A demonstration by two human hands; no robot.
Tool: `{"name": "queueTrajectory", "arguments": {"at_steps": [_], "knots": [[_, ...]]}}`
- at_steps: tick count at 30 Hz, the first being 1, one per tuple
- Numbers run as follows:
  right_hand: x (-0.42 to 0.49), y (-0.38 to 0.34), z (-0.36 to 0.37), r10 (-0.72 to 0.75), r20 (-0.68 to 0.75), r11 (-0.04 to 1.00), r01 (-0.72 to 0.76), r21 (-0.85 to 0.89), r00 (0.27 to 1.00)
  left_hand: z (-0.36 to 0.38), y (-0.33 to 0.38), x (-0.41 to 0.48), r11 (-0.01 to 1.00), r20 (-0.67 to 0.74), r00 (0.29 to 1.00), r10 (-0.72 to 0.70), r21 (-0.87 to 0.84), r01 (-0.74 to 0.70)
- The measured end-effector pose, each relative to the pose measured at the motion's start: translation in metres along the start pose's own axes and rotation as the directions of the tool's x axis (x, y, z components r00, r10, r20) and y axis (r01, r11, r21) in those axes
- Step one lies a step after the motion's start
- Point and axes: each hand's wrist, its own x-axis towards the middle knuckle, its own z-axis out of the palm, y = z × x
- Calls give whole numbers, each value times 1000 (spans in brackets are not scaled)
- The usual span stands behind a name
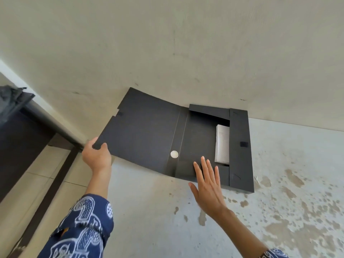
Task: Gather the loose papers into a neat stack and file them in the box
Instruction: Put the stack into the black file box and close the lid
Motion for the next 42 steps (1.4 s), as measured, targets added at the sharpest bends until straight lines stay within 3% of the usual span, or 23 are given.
{"name": "queueTrajectory", "arguments": {"at_steps": [4, 8, 14, 18, 22, 25, 29, 31, 36, 39, 42], "knots": [[0, 2, -1, -34, -41, 995, 37, 89, 999, -11, 40, -52, 965, 46, 975, 217, -159, -208], [0, 2, -24, 3, -67, 912, 25, 410, 998, -5, 61, -102, 870, 118, 871, 477, -202, -450], [-10, 8, -102, 201, -52, 575, -75, 814, 978, 21, 77, -175, 627, 264, 571, 777, -251, -737], [-22, 17, -146, 249, -120, 359, 24, 933, 961, 37, 73, -210, 549, 380, 427, 820, -317, -773], [-37, 32, -167, 293, -91, 161, 45, 986, 952, 54, 62, -230, 529, 562, 269, 782, -372, -763], [-44, 49, -163, 360, -81, 192, 11, 981, 930, 67, 49, -238, 554, 733, 164, 660, -328, -765], [-55, 76, -136, 482, 22, 246, -160, 956, 876, 86, 24, -239, 495, 858, 113, 500, -176, -851], [-59, 86, -122, 507, 80, 252, -236, 938, 858, 96, 10, -234, 434, 911, 128, 392, -61, -899], [-60, 98, -91, 558, 98, 396, -368, 841, 824, 120, -24, -207, 242, 936, 229, 266, 165, -956], [-59, 102, -83, 581, 75, 498, -426, 755, 811, 127, -37, -198, 116, 957, 203, 205, 182, -976], [-51, 107, -81, 559, -28, 668, -430, 607, 829, 129, -46, -197, 41, 959, 203, 200, 199, -979]]}}
